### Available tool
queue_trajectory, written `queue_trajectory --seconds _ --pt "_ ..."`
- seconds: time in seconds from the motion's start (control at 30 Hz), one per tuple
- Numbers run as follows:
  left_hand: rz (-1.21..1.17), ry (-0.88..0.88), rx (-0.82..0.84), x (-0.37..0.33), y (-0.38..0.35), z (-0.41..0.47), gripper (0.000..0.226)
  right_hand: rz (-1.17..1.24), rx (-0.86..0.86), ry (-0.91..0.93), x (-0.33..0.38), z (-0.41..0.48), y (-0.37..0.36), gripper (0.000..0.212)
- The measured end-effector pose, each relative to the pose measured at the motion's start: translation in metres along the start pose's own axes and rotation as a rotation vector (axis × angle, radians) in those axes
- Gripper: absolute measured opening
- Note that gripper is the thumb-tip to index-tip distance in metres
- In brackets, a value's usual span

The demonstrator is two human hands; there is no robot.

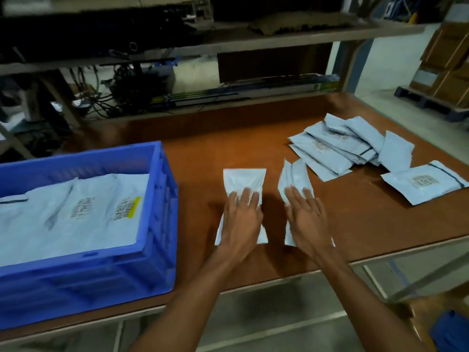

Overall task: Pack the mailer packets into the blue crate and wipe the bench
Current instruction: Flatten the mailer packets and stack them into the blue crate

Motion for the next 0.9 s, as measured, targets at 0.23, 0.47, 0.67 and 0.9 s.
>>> queue_trajectory --seconds 0.23,0.47,0.67,0.9 --pt "-0.026 0.032 -0.485 0.138 0.219 0.006 0.046 0.241 -0.256 0.234 0.203 0.059 0.059 0.047" --pt "0.232 0.063 -0.488 0.344 0.266 -0.118 0.031 0.228 -0.147 0.508 0.421 0.034 0.020 0.052" --pt "0.430 0.137 -0.180 0.456 0.247 -0.177 0.027 0.104 0.034 0.541 0.536 0.001 -0.050 0.033" --pt "0.150 0.332 0.536 0.521 0.194 -0.193 0.063 -0.060 0.624 0.362 0.564 -0.006 -0.114 0.069"
Point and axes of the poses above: each hand's wrist, its own z-axis towards the middle knuckle, its own y-axis out of the back of the hand, x = y × z, the point moved 4 cm from there along z, towards the middle knuckle, and after that the axes turned 8 degrees about -x, right-handed, at the moved point
